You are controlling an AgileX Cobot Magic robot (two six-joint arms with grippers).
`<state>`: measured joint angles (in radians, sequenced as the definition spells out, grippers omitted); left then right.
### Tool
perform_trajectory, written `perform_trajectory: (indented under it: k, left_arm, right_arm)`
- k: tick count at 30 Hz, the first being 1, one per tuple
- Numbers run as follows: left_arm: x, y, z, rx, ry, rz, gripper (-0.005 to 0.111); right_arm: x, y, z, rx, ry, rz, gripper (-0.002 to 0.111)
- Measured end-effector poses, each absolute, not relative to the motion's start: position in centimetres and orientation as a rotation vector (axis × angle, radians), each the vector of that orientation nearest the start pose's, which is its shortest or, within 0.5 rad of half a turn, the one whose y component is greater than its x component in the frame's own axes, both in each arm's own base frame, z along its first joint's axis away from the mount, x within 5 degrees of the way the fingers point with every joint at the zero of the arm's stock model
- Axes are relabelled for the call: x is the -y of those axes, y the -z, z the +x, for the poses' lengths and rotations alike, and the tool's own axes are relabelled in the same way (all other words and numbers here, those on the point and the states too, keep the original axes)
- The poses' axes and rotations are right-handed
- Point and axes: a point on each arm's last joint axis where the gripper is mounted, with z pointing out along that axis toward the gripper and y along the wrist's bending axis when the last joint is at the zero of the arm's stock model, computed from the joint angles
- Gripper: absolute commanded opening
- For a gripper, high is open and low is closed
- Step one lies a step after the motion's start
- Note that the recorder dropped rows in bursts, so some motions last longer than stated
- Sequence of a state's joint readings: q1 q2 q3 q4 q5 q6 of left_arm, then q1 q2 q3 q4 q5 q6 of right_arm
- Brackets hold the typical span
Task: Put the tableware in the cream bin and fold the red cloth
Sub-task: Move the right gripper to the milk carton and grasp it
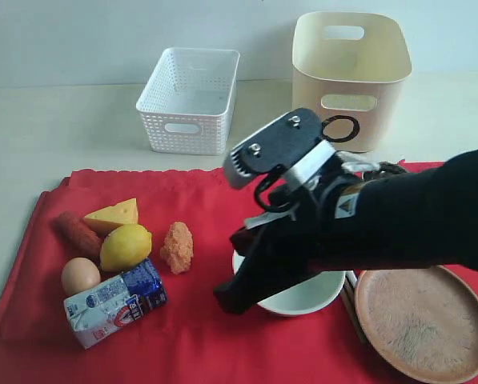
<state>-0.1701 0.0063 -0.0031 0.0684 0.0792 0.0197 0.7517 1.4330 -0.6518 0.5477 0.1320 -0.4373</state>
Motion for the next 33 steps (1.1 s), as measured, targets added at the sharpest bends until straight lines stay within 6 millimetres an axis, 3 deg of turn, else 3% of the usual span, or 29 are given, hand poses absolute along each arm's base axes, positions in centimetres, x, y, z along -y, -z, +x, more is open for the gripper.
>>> perform_trajectory:
  k: [3, 10, 20, 26, 33]
  left_arm:
    - [0.9, -20.7, 5.6, -1.554, 0.06, 0.197, 0.0]
    - [0.9, -20.7, 5.6, -1.554, 0.06, 0.197, 0.0]
    - [0.9, -20.7, 5.6, -1.554, 0.06, 0.197, 0.0]
    - [0.9, -20.7, 5.6, -1.554, 0.06, 0.197, 0.0]
    - [0.9, -20.7, 5.6, -1.554, 0.06, 0.197, 0.0]
  right_arm:
    - [-20.6, -19.3, 19.3, -2.303, -0.492, -0.861, 0.002]
    - [-24.3, -18.6, 19.2, -2.26, -0.506, -1.018, 0.027]
    - [-27.6, -18.1, 20.7, -2.276, -0.529, -1.141, 0.049]
    - [-29.7, -17.3, 22.0, -2.213, -0.5, -1.312, 0.075]
    - [-31.6, -17.5, 22.8, -1.989, -0.448, -1.671, 0.076]
